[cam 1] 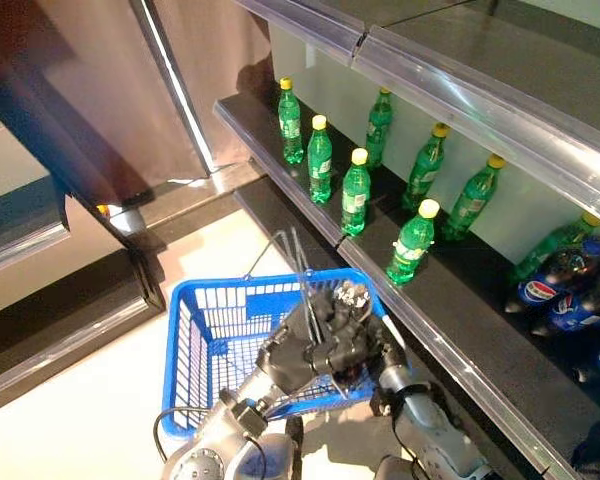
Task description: Pick up the drink and place into the basket.
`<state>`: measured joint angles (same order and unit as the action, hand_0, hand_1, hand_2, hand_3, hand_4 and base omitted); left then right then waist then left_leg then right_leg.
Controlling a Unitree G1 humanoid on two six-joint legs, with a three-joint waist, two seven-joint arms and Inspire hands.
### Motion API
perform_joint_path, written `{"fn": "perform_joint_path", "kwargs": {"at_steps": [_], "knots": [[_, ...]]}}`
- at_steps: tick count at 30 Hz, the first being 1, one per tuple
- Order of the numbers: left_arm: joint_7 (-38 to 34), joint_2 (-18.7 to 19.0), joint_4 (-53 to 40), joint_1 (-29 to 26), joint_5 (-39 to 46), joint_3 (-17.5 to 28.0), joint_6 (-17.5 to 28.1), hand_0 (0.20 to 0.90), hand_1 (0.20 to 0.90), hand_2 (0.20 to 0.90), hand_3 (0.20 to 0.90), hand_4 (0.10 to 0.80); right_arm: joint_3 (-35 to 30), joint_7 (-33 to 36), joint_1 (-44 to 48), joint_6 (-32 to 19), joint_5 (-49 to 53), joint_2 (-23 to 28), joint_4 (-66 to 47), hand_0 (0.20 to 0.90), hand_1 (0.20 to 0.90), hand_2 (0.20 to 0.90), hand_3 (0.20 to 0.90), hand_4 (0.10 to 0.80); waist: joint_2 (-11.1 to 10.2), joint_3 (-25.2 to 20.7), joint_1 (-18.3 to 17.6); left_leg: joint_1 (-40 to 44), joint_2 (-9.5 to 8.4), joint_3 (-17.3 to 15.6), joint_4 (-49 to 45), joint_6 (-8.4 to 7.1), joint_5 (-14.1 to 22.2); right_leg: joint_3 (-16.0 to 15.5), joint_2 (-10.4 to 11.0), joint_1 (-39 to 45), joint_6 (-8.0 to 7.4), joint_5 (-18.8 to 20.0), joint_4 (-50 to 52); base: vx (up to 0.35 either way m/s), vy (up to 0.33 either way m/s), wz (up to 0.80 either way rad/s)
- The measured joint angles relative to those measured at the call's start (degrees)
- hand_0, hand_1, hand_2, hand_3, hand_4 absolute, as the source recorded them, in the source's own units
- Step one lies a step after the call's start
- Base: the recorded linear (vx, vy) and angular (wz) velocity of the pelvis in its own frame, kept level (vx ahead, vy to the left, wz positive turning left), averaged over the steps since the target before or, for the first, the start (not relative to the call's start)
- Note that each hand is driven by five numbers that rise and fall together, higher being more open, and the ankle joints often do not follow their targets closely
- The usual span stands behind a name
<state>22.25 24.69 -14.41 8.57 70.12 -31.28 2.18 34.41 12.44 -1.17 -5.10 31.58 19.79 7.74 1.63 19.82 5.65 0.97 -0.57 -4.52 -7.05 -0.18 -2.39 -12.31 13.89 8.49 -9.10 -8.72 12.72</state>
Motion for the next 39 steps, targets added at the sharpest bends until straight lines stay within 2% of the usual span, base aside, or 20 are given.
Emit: {"fn": "perform_joint_path", "kwargs": {"at_steps": [5,12,17,22,25,28,32,36,39], "knots": [[0.02,0.14,0.0,0.02,-0.01,-1.41,-0.22,0.3,0.3,0.3,0.2,0.1,2.95,-1.76,1.47,0.22,-0.81,-0.1,1.48,0.3,0.3,0.3,0.2,0.1,-0.13,-0.19,1.13,0.15,-0.08,0.49,-0.01,-0.07,-0.01,-0.31,0.02,0.25,0.01,-0.1,0.16,0.028,0.001,0.05],[0.02,0.13,0.02,0.04,0.0,-3.33,-1.65,0.3,0.3,0.3,0.2,0.1,6.91,-3.44,6.11,2.79,-10.07,-1.84,9.27,0.3,0.3,0.3,0.2,0.1,-1.16,-1.95,2.52,0.07,-0.77,2.0,0.08,-0.32,-0.27,-1.63,0.36,0.38,-0.09,-0.97,1.55,0.048,-0.002,0.11],[0.02,0.14,0.19,0.05,1.15,-3.61,-2.15,0.3,0.3,0.3,0.2,0.1,8.19,-4.89,8.46,4.28,-15.7,-1.83,10.48,0.3,0.3,0.3,0.2,0.1,-1.46,-2.35,3.75,0.06,-0.8,2.88,0.02,-0.54,-0.53,-2.34,0.65,0.53,0.1,-1.51,2.29,0.056,-0.014,0.1],[0.02,0.14,1.07,0.05,2.44,-4.86,-3.21,0.3,0.3,0.3,0.2,0.1,12.56,-8.58,13.54,6.77,-24.74,-2.09,14.47,0.3,0.3,0.3,0.2,0.1,-2.14,-3.01,4.01,0.06,-0.96,3.66,-0.04,-0.69,-0.76,-2.94,1.0,0.19,0.29,-2.69,4.18,0.026,-0.023,0.08],[0.02,0.13,2.21,0.02,3.37,-7.44,-3.47,0.3,0.3,0.3,0.2,0.1,16.86,-12.82,17.37,8.56,-32.58,-2.58,18.59,0.3,0.3,0.3,0.2,0.1,-2.43,-3.53,4.57,-0.04,-0.93,3.79,-0.08,-0.78,-0.81,-2.95,1.07,-0.45,0.44,-3.1,5.03,-0.017,-0.022,0.0],[0.02,0.12,3.46,-0.03,3.44,-8.93,-3.75,0.3,0.3,0.3,0.2,0.1,18.58,-15.05,18.91,9.66,-36.06,-4.2,22.27,0.3,0.3,0.3,0.2,0.1,-2.66,-3.68,5.21,-0.2,-0.93,3.95,-0.1,-0.9,-0.88,-2.96,1.21,-1.06,0.61,-3.75,6.04,-0.016,-0.023,0.01],[0.01,0.06,6.42,-0.14,6.01,-9.67,-3.81,0.3,0.3,0.3,0.2,0.1,20.2,-17.34,20.33,9.53,-40.15,-6.32,27.81,0.3,0.3,0.3,0.2,0.1,-3.04,-4.18,5.86,-1.32,-0.88,4.41,-0.3,-1.13,-1.06,-3.19,1.22,-2.17,0.87,-4.33,7.21,-0.018,-0.037,0.04],[-0.25,0.06,7.8,-2.53,6.15,-11.6,-4.4,0.3,0.3,0.3,0.2,0.1,21.46,-17.3,22.51,9.09,-43.47,-8.57,32.61,0.3,0.3,0.3,0.2,0.1,-3.19,-4.26,6.84,-2.38,-0.88,5.39,-0.93,-1.33,-1.2,-4.25,1.25,-3.03,1.08,-4.73,8.02,-0.037,-0.033,0.13],[-0.26,0.06,8.05,-2.95,6.95,-11.42,-4.36,0.3,0.3,0.3,0.2,0.1,22.33,-17.31,23.83,6.89,-44.67,-8.86,34.59,0.3,0.3,0.3,0.2,0.1,-3.2,-4.27,7.06,-2.84,-0.76,5.89,-1.07,-1.58,-1.34,-4.61,1.09,-3.34,1.28,-5.04,8.38,-0.034,-0.016,0.08]]}}
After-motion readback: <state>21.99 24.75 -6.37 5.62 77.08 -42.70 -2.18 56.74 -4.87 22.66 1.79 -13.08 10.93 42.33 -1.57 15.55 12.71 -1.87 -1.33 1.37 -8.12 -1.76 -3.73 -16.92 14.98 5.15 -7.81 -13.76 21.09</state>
